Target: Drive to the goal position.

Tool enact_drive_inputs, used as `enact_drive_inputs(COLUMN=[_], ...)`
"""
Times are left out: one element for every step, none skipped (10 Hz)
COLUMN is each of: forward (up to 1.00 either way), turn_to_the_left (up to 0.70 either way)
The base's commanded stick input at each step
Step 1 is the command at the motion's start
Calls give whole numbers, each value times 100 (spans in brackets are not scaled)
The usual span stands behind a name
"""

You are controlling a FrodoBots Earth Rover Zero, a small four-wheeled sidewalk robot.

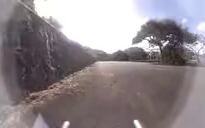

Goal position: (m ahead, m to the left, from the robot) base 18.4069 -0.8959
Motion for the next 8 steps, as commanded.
enact_drive_inputs(forward=[70,70,70,70,70,70,70,70], turn_to_the_left=[0,0,0,0,0,0,0,0])
